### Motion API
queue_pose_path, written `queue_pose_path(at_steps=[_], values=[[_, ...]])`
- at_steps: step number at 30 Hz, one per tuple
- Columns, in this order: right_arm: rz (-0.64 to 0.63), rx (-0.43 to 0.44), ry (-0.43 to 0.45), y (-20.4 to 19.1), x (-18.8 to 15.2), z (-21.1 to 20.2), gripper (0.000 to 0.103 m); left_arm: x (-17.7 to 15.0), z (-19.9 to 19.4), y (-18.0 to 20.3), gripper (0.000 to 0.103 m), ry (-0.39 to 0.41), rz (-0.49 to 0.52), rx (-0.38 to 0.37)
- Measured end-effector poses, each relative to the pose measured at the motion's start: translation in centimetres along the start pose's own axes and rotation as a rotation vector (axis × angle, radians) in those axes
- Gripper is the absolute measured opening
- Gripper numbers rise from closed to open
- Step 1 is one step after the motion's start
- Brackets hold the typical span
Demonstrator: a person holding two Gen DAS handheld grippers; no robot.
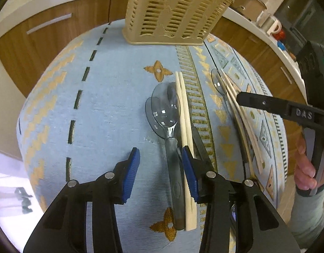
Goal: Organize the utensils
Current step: 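Grasp a clear spoon with the left gripper while the right gripper grasps another spoon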
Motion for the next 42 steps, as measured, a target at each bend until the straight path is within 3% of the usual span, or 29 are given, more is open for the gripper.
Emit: queue_pose_path(at_steps=[3,6,8,9,17,21,25,30,34,37,38,39,41,42], values=[[0.026,0.006,-0.024,0.4,0.4,0.6,0.033,0.5,0.3,0.7,0.039,-0.025,0.036,0.044],[0.039,0.015,-0.045,0.7,0.6,1.0,0.033,0.2,0.6,1.0,0.031,-0.055,0.092,0.119],[0.026,0.009,-0.050,0.4,0.5,1.1,0.033,0.0,0.7,1.2,0.013,-0.076,0.117,0.137],[0.023,0.010,-0.049,0.4,0.6,1.0,0.033,0.1,0.6,1.0,0.010,-0.076,0.119,0.147],[0.021,0.009,-0.062,0.3,1.6,1.0,0.031,0.3,-1.8,-0.8,0.010,0.030,-0.007,0.053],[-0.003,-0.018,-0.097,0.1,1.5,2.4,0.025,0.0,-2.0,-2.9,0.011,0.027,-0.047,0.080],[-0.019,-0.060,-0.118,0.1,1.7,3.5,0.022,0.2,-1.9,-3.1,0.011,0.029,-0.056,0.061],[-0.105,-0.145,-0.146,-0.8,1.7,4.0,0.022,0.1,-1.8,-2.7,0.013,0.015,-0.019,0.097],[-0.188,-0.223,-0.184,-1.9,1.6,4.5,0.022,1.1,-1.6,-3.2,0.023,0.002,0.030,0.229],[-0.224,-0.255,-0.193,-2.4,1.8,4.8,0.020,1.6,-0.7,-2.5,0.032,-0.041,0.076,0.241],[-0.234,-0.275,-0.186,-2.5,1.9,5.0,0.013,1.7,-0.5,-2.4,0.033,-0.048,0.085,0.250],[-0.241,-0.274,-0.182,-2.8,1.9,5.1,0.011,1.9,-0.3,-2.3,0.030,-0.055,0.098,0.274],[-0.240,-0.257,-0.171,-3.5,1.8,5.5,0.011,2.2,-0.2,-2.0,0.010,-0.053,0.128,0.303],[-0.231,-0.232,-0.162,-3.6,1.8,5.4,0.010,2.3,-0.2,-2.0,0.010,-0.048,0.126,0.309]])
Point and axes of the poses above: each gripper's, at about its wrist camera, not at the fingertips, and z roughly the way its jaws point, y to its right, x to its top, the point moved 9 cm from there along z, roughly the way its jaws point, and after that the axes turned 10 degrees about -x, right-handed, at the moved point
